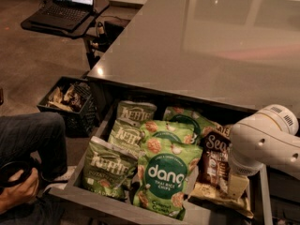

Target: Pick green jalapeno chip bag from top drawer and place on counter

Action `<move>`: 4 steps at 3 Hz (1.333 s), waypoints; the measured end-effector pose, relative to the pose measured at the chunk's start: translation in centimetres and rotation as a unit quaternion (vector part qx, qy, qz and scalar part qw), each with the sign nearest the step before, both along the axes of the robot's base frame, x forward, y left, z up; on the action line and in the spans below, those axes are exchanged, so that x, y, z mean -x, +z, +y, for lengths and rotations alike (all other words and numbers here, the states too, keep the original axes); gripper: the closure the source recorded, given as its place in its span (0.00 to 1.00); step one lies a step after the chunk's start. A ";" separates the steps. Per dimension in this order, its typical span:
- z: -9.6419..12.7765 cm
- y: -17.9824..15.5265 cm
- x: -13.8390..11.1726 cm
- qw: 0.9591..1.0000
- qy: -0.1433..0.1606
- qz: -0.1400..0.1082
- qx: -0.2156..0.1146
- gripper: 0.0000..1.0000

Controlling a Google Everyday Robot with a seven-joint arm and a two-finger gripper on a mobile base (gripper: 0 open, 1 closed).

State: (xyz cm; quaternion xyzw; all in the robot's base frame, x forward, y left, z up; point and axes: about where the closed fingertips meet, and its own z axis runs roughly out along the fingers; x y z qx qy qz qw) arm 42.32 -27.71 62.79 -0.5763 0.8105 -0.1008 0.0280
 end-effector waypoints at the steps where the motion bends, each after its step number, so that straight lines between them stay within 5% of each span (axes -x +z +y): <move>1: 0.0 -0.2 0.4 1.000 0.003 0.009 -0.001 0.26; 4: 0.0 -0.2 0.5 1.000 0.003 0.009 -0.001 0.95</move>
Offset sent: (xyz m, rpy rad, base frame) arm -0.0045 0.0000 -0.0028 0.0024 0.0173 0.0056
